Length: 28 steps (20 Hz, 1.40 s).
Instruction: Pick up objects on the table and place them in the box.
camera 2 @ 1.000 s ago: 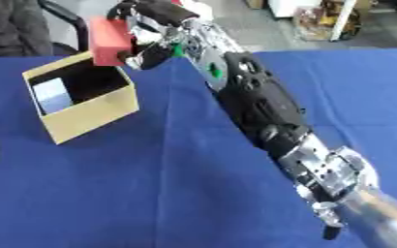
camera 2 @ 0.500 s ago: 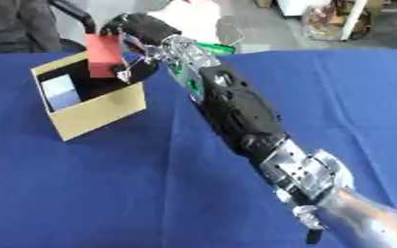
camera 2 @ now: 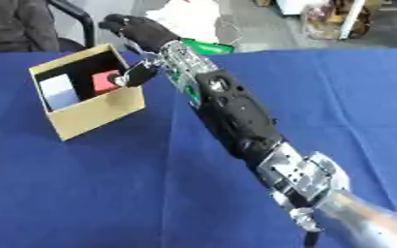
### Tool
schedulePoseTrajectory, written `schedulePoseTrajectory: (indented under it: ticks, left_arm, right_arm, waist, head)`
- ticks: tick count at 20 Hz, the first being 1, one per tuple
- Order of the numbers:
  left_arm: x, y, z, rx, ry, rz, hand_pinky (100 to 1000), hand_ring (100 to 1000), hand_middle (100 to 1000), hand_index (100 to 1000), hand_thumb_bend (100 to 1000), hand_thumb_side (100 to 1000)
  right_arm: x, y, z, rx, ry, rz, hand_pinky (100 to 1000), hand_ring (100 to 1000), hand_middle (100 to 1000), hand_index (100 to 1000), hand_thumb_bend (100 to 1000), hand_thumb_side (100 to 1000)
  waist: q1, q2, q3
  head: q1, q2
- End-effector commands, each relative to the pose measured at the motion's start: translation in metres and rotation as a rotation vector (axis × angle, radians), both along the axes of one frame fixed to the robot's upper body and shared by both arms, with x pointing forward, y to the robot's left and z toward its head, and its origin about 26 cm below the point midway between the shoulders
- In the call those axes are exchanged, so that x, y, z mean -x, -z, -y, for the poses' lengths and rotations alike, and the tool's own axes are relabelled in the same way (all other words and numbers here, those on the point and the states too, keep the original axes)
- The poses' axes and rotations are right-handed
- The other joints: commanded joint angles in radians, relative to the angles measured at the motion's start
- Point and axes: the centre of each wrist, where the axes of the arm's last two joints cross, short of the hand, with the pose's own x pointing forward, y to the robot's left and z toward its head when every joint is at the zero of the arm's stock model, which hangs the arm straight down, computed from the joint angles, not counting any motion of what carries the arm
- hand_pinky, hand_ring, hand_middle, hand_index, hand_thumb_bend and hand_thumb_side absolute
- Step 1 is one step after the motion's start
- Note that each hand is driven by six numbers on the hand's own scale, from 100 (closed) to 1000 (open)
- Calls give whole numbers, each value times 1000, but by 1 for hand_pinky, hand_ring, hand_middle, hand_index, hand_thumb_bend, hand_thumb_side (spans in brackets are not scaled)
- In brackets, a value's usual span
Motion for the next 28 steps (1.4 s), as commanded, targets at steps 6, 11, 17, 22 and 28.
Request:
schedulePoseTrajectory:
  ticks: [6, 11, 17, 22, 28]
  left_arm:
    - [1, 0, -13, 14, -73, 5, 690, 721, 668, 860, 490, 457]
    - [1, 5, -27, 46, -168, -9, 680, 711, 655, 854, 454, 459]
    - [1, 13, -41, 99, -283, -35, 670, 705, 648, 846, 410, 477]
    - [1, 21, -46, 126, -343, -67, 668, 707, 648, 843, 380, 504]
    - [1, 26, -48, 126, -371, -81, 669, 716, 660, 844, 352, 531]
  right_arm:
    - [34, -38, -1, -273, -209, 12, 825, 898, 829, 966, 290, 425]
    - [86, -49, 1, -464, -380, -23, 801, 885, 797, 939, 205, 407]
    - [139, -35, 14, -693, -463, -111, 787, 878, 773, 916, 108, 427]
    - [161, -9, 14, -840, -490, -170, 787, 880, 766, 907, 100, 451]
    - [173, 28, 12, -948, -492, -219, 785, 887, 768, 901, 100, 481]
  waist:
    - [6, -45, -77]
    - [10, -58, -166]
    - [12, -59, -254]
    - [14, -46, -304]
    - [22, -22, -353]
  head:
    - [78, 11]
    - [173, 34]
    - [279, 63]
    - [334, 87]
    - [369, 114]
